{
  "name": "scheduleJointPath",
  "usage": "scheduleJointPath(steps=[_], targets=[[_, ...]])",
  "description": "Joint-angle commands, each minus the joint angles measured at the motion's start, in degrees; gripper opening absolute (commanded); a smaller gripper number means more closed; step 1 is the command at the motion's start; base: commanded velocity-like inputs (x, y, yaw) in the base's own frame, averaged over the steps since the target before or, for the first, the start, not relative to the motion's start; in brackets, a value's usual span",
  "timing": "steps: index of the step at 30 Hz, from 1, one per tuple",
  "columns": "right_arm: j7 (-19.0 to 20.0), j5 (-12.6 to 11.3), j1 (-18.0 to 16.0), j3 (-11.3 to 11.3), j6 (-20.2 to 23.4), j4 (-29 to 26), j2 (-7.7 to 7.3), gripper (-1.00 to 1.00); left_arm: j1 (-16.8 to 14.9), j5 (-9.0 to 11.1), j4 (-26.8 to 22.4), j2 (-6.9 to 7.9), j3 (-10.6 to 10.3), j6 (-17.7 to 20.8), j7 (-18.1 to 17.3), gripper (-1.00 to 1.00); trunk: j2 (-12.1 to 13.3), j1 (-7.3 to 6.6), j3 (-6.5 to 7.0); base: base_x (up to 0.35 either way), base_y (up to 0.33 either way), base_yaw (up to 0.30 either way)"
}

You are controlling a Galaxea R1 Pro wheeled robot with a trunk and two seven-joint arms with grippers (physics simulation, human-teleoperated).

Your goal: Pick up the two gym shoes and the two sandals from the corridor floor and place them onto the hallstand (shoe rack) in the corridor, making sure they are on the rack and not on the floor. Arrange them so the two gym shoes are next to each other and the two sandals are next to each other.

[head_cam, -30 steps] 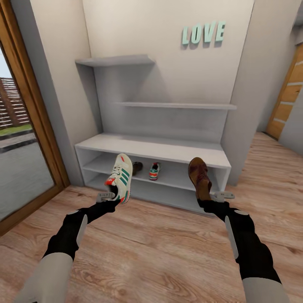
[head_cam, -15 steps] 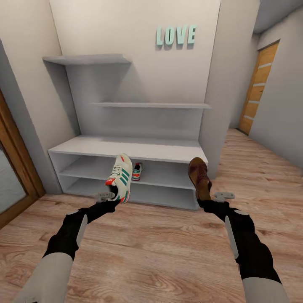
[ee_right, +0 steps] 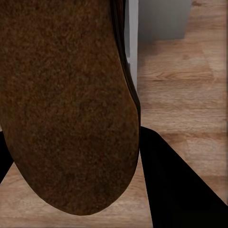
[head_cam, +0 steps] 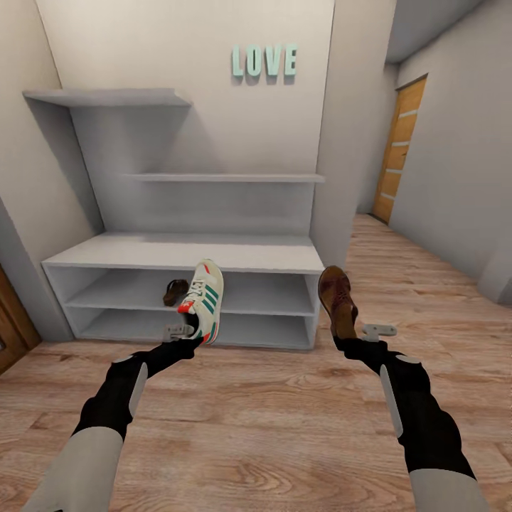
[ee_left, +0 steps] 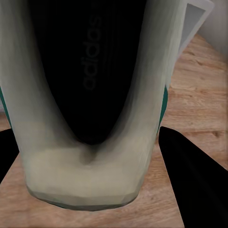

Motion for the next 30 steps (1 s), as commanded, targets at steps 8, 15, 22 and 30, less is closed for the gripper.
scheduleJointPath(steps=[8,15,22,30], targets=[[0.5,0.4,0.0,-0.2,0.3,0.0,0.02,-1.00,-0.1,-0.6,0.0,-0.09,0.3,0.3,-0.6,-1.00,0.0,-0.01,-0.06,0.000,0.000,-0.006],[0.5,0.4,0.0,-0.1,0.3,-0.1,0.05,-1.00,-0.1,-0.6,0.0,-0.06,0.4,0.3,-0.6,-1.00,0.0,-0.01,-0.06,0.000,0.000,0.000],[0.5,0.3,0.0,-0.1,0.3,-0.6,-0.01,-1.00,-0.1,-0.6,0.0,-0.07,0.4,0.2,-0.6,-1.00,0.0,-0.01,-0.06,0.000,0.000,0.000],[0.5,0.0,0.0,-0.6,0.5,-4.0,-0.49,-1.00,-0.1,-1.2,1.4,-0.18,-0.5,2.9,1.6,-1.00,0.0,-0.01,-0.06,0.000,0.000,0.000]])
